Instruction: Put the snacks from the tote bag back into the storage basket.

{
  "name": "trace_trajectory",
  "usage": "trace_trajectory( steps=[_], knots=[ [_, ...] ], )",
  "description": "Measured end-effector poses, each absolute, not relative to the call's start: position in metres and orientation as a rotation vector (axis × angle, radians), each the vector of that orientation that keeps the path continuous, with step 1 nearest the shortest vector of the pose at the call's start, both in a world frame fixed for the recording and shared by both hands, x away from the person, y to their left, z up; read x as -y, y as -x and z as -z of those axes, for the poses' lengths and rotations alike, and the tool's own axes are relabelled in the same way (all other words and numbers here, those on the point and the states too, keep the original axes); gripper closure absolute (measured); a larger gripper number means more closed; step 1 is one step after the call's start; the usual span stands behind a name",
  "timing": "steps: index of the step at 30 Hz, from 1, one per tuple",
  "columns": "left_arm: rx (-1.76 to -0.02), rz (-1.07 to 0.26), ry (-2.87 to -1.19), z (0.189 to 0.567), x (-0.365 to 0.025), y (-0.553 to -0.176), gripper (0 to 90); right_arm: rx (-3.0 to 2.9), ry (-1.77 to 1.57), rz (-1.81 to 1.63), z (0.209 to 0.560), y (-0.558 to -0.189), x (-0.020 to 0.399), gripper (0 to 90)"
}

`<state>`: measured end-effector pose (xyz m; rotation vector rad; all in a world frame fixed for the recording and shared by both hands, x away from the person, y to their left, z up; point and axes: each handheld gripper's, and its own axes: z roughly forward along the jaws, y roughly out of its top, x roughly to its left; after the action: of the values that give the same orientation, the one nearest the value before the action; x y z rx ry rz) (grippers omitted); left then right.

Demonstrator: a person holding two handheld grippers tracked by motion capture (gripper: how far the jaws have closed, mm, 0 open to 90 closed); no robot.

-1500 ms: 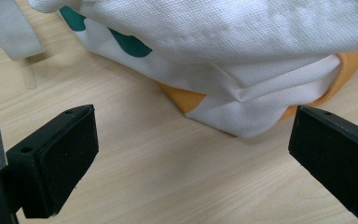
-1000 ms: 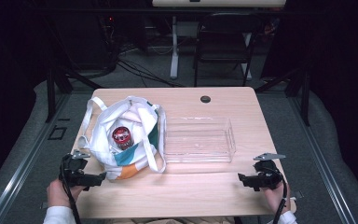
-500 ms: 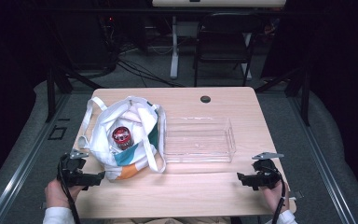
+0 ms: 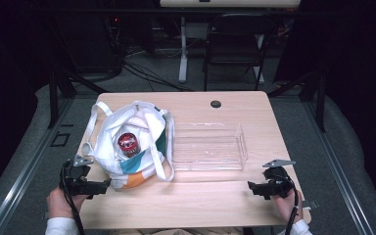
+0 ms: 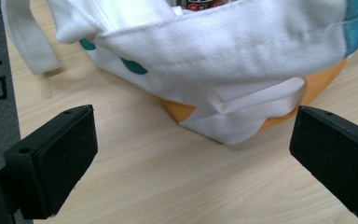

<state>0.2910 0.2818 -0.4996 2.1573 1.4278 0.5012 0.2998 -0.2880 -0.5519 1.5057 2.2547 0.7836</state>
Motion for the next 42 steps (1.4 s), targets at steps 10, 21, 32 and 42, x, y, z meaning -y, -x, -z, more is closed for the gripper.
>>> trace_trajectory(
  steps=[10, 21, 32, 42],
  knots=[
    [-1.413, -0.515, -2.155, 0.488, -0.272, -0.294, 0.5, -2.260, -1.507, -0.783, 0.552, -0.300, 0.287, 14.8],
    [-1.418, -0.511, -2.138, 0.468, -0.267, -0.308, 0.5, -2.267, -1.503, -0.772, 0.553, -0.300, 0.288, 14.8],
    [-1.398, -0.528, -2.122, 0.457, -0.260, -0.320, 0.4, -2.261, -1.509, -0.772, 0.553, -0.300, 0.288, 14.8],
    [-1.361, -0.504, -2.114, 0.449, -0.246, -0.338, 0.4, -2.262, -1.510, -0.771, 0.554, -0.300, 0.287, 14.8]
  ],
)
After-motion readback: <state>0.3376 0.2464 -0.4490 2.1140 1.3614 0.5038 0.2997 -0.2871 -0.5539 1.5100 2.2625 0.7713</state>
